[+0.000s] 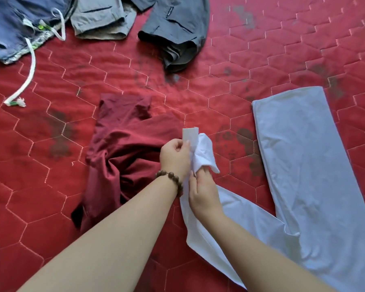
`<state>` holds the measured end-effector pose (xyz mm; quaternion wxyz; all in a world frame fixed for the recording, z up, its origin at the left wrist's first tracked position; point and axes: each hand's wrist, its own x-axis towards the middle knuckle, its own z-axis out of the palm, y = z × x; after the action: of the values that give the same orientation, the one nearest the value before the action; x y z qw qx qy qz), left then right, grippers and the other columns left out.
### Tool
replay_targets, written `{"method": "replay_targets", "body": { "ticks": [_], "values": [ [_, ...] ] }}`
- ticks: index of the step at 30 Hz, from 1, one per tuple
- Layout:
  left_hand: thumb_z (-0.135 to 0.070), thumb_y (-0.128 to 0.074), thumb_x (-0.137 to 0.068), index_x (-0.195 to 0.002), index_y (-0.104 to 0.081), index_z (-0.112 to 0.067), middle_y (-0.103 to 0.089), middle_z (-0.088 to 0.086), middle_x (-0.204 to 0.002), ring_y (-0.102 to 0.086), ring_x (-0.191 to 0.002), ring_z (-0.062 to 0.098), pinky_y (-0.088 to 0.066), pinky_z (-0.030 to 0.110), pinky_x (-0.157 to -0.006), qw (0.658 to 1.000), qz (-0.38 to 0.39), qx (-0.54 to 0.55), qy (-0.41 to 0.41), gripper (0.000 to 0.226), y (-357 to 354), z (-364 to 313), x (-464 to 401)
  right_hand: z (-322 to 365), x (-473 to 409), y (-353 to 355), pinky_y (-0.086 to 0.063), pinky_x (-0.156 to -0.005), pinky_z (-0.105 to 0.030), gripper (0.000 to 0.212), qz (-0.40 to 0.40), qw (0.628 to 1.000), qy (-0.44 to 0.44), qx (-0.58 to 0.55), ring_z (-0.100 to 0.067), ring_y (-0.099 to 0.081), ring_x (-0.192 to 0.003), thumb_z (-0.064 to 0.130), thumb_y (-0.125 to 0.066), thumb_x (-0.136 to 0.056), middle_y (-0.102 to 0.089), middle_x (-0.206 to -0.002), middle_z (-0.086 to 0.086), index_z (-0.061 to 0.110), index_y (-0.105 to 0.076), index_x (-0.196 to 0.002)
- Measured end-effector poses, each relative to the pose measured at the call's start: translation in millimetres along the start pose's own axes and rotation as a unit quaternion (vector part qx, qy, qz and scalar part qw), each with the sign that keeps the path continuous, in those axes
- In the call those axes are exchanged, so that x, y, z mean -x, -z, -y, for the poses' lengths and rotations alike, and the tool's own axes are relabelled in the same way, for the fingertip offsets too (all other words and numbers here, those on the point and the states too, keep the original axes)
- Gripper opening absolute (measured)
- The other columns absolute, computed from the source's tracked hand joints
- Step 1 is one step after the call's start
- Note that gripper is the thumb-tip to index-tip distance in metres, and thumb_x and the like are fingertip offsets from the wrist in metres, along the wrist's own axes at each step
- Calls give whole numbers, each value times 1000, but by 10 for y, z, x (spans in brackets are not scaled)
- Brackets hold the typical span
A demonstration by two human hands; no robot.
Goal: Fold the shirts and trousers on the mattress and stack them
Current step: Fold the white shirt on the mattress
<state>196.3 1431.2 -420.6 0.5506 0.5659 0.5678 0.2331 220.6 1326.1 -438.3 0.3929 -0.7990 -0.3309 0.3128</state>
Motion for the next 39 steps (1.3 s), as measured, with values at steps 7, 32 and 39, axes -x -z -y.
{"method": "replay_targets", "body": {
  "ticks": [7, 32, 39],
  "values": [
    [-10, -48, -89, -81, -52, -12, -55, 6, -82, -47, -78, 19, -40, 39, -74, 985, -71, 147, 63, 9, 643, 30, 197, 425, 92, -271, -5, -119, -47, 60, 55, 950, 184, 246, -27, -22, -145, -3, -45, -83, -35, -151, -12, 5, -41, -142],
    [-5, -65, -88, -101, -64, -5, -72, 12, -98, -73, -72, 20, -59, 32, -59, 920, -71, 269, 277, 12, 1349, 697, -170, -1016, 1299, 9, 18, -115, -49, 73, 163, 888, 11, 430, -18, 28, -143, 72, -9, -89, 30, -155, 1, 40, 23, -145],
    [-5, -67, -86, -118, -61, -3, -71, 10, -106, -72, -86, 17, -58, 33, -81, 940, -45, 274, 199, 32, 1429, 468, -331, -1273, 1467, 310, 10, -116, -56, 75, 125, 883, -41, 450, -21, 21, -146, 72, -6, -86, 16, -159, -2, 35, 9, -150]
  ]
}}
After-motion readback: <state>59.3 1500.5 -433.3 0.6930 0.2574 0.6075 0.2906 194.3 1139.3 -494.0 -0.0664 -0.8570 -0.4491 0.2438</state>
